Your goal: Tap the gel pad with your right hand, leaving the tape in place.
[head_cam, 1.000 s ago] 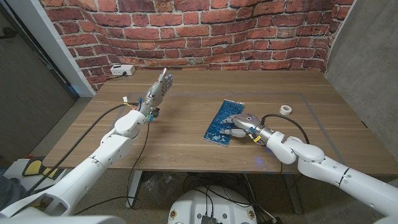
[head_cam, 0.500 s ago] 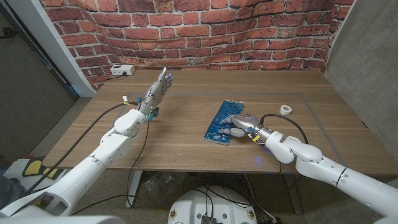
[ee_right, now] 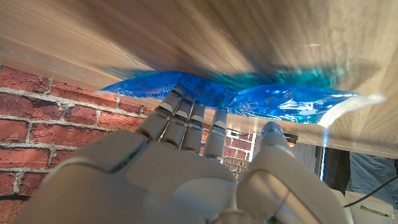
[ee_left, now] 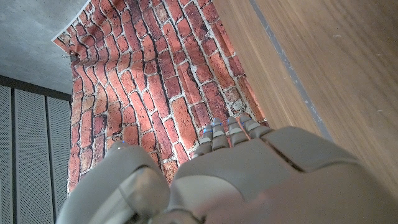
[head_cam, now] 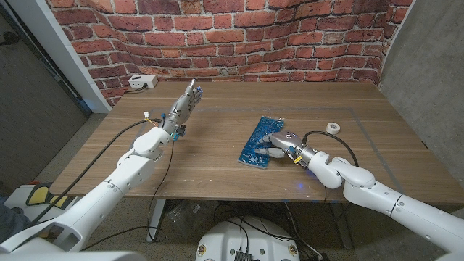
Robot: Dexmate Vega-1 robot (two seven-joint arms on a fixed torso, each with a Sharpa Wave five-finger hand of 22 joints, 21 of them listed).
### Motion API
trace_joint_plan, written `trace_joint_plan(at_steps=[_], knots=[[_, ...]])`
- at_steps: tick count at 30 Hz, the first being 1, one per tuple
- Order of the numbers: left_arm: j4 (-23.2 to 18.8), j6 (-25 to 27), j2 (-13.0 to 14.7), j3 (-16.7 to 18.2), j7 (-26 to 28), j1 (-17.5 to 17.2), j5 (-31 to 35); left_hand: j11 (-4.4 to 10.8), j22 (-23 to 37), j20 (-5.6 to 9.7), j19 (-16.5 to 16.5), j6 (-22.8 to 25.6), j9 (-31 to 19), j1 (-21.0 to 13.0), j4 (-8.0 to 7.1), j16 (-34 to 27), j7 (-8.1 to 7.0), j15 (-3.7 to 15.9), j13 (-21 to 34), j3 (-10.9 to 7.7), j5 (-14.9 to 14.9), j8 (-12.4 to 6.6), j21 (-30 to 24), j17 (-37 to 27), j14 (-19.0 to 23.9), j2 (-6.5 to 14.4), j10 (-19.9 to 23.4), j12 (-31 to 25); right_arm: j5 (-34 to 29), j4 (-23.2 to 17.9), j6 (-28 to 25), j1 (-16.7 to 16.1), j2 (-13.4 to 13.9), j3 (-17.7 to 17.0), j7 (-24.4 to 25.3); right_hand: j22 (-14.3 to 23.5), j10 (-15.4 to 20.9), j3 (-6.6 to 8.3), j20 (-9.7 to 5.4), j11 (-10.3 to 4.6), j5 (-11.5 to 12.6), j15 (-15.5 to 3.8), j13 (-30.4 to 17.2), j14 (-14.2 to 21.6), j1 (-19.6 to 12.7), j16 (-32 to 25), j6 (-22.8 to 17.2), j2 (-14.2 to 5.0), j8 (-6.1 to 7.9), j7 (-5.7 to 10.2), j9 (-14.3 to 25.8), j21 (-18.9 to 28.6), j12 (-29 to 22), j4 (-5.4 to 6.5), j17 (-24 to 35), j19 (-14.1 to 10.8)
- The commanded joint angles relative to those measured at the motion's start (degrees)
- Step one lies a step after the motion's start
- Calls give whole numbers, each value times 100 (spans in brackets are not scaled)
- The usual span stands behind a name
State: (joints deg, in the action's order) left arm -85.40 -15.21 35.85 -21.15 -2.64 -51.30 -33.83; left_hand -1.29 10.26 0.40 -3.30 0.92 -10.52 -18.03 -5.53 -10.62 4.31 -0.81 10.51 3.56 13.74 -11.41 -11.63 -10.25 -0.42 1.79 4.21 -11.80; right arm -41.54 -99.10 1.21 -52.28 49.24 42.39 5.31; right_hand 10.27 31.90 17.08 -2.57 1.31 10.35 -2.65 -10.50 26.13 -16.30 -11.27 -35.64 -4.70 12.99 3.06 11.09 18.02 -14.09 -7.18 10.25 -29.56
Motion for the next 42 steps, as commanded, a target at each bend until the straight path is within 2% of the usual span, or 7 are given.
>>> trace_joint_plan(at_steps=[1,17,26,42], knots=[[-22,15,4,-3,11,-7,5,-1,11,-36,-21,25,-9,-1,-14,-8,0,7,21,13,-24,11,19,-15,6,33,14,18,26,6,-26,28,0,47,-66,34,61,42,-175,14,-9,-39,-23,75,5,-42,-56,-26,28,-2,12,26,-9,-10,24,-66],[-103,20,32,21,57,-55,12,5,12,-66,-44,34,-9,-4,-17,-9,-16,14,22,33,-26,11,23,-15,11,42,15,20,51,38,-12,57,-6,79,-113,35,62,49,-168,1,-10,-50,-24,97,11,-24,-58,-30,3,-2,14,10,7,-8,25,-82],[-94,27,32,18,46,-31,16,22,13,-71,-47,39,-9,-6,-18,-10,-19,13,22,45,-27,11,21,-15,14,47,16,20,45,-1,-53,35,-17,36,6,36,80,52,-162,30,-10,-39,-24,102,16,-9,-32,-31,-24,-5,15,-2,11,-8,26,-89],[-62,29,33,18,37,3,25,34,14,-79,-58,44,-9,-11,-20,-8,-19,14,22,64,-27,11,21,-15,12,56,28,17,44,-111,-88,-3,5,-50,175,37,94,54,-153,-20,-10,-45,-25,119,22,1,-20,-26,-46,4,16,-14,19,-9,26,-103]])
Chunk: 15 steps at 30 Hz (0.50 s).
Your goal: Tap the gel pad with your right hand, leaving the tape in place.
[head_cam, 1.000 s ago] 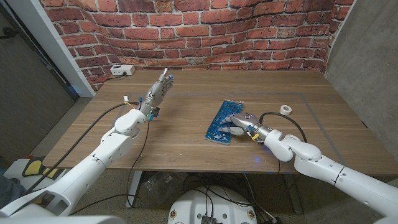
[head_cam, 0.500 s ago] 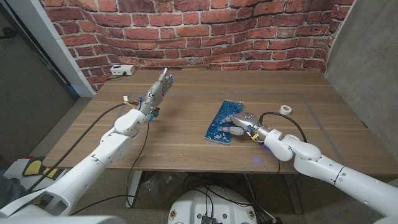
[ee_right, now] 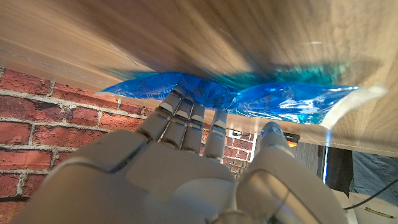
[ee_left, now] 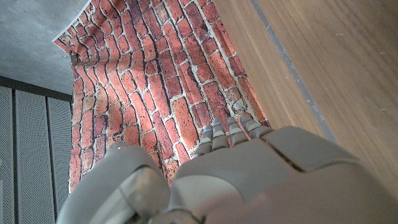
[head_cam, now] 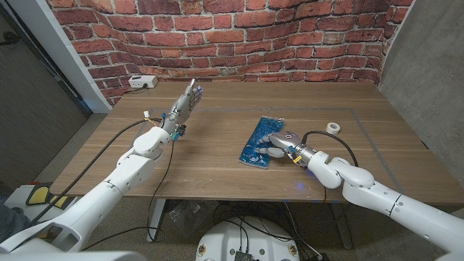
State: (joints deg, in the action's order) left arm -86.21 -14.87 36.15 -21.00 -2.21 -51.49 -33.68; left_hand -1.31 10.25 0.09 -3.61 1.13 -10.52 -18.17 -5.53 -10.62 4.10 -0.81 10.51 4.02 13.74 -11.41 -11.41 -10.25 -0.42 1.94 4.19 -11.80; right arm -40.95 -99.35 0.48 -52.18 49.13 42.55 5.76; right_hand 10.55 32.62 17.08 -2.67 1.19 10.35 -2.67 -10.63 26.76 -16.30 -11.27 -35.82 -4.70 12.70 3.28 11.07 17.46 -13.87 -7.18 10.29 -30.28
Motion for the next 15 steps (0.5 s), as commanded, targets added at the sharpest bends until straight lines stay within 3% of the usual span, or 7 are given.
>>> trace_joint_plan(at_steps=[1,15], knots=[[20,-11,1,6,-4,21,10,37,14,-48,-27,22,-9,3,-21,-8,2,16,22,18,-27,12,-2,-15,11,42,29,17,-21,-97,-16,-14,19,-69,133,8,25,54,-142,-7,-10,-43,-12,58,22,0,3,-26,-20,-18,18,41,-5,-9,23,-30],[30,-73,-3,23,-8,18,18,36,15,-52,-32,33,-9,-1,-22,-8,9,14,22,33,-28,10,-4,-15,14,48,29,19,-142,-194,33,-20,31,-129,343,9,18,58,-139,-15,-10,-40,-13,65,24,11,-6,-25,-30,-14,20,25,10,-11,22,-32]])
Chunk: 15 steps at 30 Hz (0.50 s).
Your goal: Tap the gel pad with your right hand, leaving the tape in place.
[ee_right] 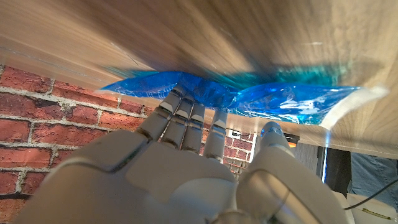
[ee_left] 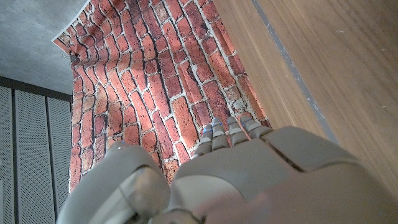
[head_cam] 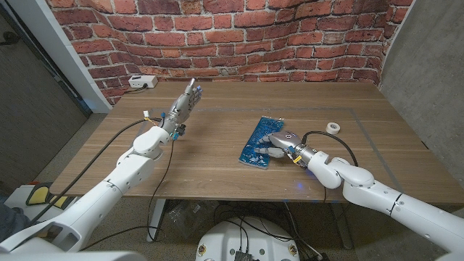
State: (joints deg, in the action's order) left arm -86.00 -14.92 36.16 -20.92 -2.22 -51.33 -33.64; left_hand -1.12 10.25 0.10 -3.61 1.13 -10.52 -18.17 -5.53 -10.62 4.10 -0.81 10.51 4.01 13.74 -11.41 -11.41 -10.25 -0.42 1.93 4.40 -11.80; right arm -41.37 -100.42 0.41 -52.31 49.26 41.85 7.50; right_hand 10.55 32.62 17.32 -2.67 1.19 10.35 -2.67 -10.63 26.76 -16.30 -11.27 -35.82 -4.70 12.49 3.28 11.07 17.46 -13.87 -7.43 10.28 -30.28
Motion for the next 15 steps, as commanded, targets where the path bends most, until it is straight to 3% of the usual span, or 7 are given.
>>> trace_joint_plan(at_steps=[1,15], knots=[[8,-67,-4,15,-6,3,13,12,15,-51,-33,33,-9,-1,-22,-8,9,16,22,35,-28,10,-3,-16,13,49,8,19,-101,-86,42,-8,18,-62,169,9,18,34,-138,-14,-10,-41,-13,65,24,12,-6,-25,-9,-11,20,24,11,13,23,-31],[-25,-54,15,24,9,4,27,15,15,-70,-42,42,-9,-6,-23,-9,2,20,22,51,-28,9,-4,-15,16,56,15,18,-148,-193,71,-26,65,-158,257,10,27,36,-135,-10,-9,-43,-14,71,26,20,-8,-19,-20,-13,21,12,17,10,23,-39]])
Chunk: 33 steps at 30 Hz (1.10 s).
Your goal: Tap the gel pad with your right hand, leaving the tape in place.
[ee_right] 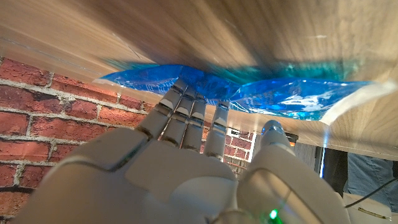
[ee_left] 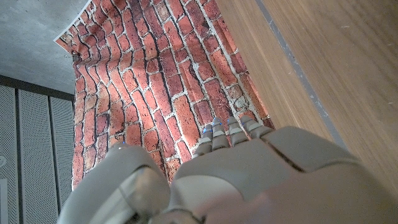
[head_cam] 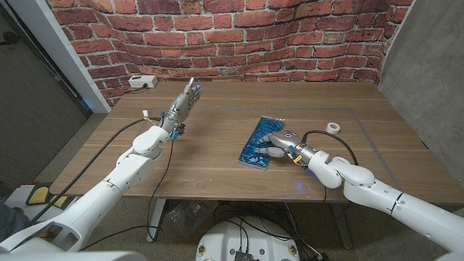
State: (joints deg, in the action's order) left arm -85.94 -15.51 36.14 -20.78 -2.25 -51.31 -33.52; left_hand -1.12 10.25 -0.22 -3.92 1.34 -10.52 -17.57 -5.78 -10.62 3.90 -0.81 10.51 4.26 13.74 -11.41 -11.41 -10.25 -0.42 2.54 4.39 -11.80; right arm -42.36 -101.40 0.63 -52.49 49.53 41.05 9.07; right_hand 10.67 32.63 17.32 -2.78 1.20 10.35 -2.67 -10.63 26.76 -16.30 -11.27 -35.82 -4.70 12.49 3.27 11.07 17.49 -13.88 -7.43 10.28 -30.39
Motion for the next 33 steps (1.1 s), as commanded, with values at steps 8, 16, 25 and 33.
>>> trace_joint_plan(at_steps=[8,16,25,33], knots=[[-66,28,30,17,22,8,18,10,16,-36,-13,24,-9,-69,1,-9,20,18,22,35,-29,9,-5,-15,18,-1,4,23,-31,-133,53,-47,33,-146,188,-2,31,39,-126,-11,-8,-44,-14,72,27,25,-9,-19,-27,-8,21,2,23,8,23,-33],[-112,79,67,41,56,41,35,10,16,-35,-15,28,-9,-71,0,-10,22,19,22,44,-29,9,-6,-15,20,4,13,20,399,-101,181,-121,-14,-306,267,-1,38,45,-128,-11,-7,-41,-15,83,26,28,3,-20,-41,-17,22,-8,29,6,23,-42],[-92,114,74,44,41,66,21,14,16,-37,-15,35,-9,-73,-1,-9,17,17,22,53,-29,8,-8,-15,20,8,22,18,535,-108,243,-199,-64,-421,537,0,64,59,-127,-30,-8,-49,-15,120,12,28,226,-21,-135,-48,22,-23,35,-6,21,-64],[-72,68,80,68,14,95,14,13,16,-40,-17,63,-9,-76,-1,-8,8,24,22,62,-29,-1,-8,-15,18,11,16,21,613,-216,178,-313,-96,-539,737,1,98,72,-135,-78,-9,-57,-15,166,-1,29,593,-13,-235,-10,20,-38,44,-18,20,-105]])
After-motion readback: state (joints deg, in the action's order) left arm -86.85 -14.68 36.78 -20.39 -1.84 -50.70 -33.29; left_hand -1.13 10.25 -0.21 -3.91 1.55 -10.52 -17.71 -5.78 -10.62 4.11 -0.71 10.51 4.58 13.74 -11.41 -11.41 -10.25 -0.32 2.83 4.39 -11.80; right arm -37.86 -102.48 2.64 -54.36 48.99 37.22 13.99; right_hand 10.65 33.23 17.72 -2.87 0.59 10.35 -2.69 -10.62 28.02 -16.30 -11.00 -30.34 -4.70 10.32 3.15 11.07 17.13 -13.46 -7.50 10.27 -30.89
